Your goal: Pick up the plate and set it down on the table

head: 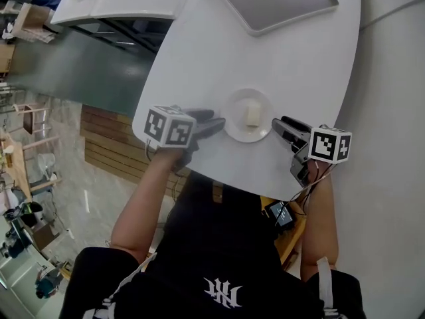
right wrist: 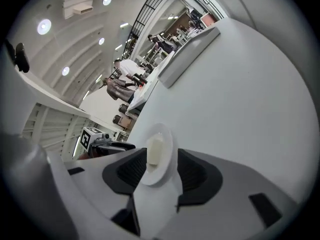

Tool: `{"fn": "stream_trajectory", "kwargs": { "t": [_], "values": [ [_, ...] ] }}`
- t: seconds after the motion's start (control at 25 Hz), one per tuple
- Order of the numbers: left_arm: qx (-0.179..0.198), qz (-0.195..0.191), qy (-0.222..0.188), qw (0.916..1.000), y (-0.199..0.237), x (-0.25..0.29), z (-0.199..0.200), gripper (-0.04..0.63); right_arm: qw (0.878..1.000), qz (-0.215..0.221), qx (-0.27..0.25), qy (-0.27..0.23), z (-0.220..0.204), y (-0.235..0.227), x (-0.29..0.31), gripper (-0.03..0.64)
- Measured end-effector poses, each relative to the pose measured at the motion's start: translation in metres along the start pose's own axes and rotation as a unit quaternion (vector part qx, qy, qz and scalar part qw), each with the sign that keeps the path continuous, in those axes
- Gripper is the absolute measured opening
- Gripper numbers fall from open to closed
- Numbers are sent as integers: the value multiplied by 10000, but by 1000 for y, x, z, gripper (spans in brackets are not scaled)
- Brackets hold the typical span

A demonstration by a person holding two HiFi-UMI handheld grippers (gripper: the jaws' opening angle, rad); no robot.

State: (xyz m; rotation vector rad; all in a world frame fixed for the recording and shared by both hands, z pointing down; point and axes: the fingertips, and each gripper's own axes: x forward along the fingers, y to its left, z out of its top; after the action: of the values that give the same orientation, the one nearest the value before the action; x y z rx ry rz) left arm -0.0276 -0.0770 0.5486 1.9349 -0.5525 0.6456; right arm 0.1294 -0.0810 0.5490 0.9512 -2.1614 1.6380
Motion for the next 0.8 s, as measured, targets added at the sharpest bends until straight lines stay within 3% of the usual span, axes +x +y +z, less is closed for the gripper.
{"fn": "stream_trajectory", "kwargs": {
  "t": [0.28,0.8],
  "values": [
    [-69,30,357,9993,5,18,0,179,9991,117,173,365,2,-9,18,176],
    [-223,-143,469,9985,-2,21,-3,165,9960,367,637,515,-8,-1,26,116]
  ]
}}
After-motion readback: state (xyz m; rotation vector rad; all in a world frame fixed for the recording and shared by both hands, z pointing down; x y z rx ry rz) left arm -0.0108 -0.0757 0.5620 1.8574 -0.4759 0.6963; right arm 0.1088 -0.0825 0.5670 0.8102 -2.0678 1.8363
